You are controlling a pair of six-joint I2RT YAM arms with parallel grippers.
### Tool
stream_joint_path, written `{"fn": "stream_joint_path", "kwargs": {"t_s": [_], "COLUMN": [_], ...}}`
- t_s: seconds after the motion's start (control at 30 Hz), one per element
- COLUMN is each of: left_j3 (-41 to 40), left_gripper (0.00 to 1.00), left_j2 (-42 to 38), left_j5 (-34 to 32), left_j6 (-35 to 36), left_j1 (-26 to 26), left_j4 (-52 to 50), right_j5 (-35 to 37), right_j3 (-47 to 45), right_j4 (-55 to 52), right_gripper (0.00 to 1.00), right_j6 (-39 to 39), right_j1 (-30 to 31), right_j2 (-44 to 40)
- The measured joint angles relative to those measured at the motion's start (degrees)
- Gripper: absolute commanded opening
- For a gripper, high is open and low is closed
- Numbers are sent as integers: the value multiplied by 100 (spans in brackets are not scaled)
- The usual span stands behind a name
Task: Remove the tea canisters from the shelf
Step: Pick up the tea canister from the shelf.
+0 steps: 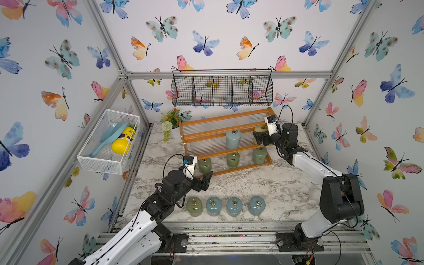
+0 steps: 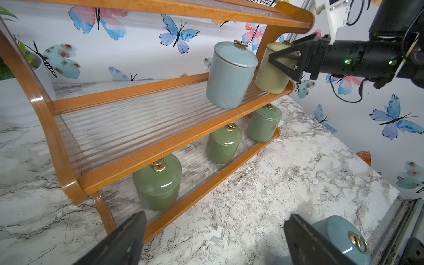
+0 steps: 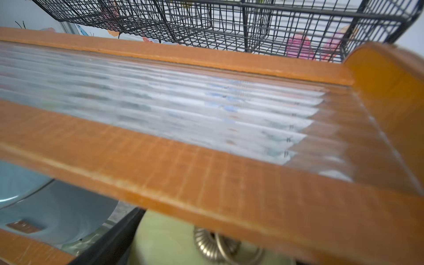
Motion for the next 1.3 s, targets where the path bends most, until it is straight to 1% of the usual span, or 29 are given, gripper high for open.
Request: {"fn": "stream_joint_path", "kwargs": {"t_s": [0.37,0.6,0.77,1.0,1.3], "left_j3": [0,-63,-92,-149,-236], "left_gripper": [98,98,98,99,99], "left_j2": [-2,-114,-157,-170,-190], "left_j5": [-57,-105,-164,-221,-243], "left_j6": [-2,-42,-50,-55,-66], "left_j1": [0,0,0,0,0], "left_j4": [-37,-101,-184,-208,-212], "right_j5": [-2,-2,-37,-79,-81], "right_j3": [197,208,219,219,216], "right_j4": [-79,-151,-179,-232,-765], "right_gripper": [100,92,89,86,82], "right_j6": [-94,-133,-140,-138,-48], "right_j1": [0,2,2,2,0], "right_j2": [225,225,223,192,-74]}}
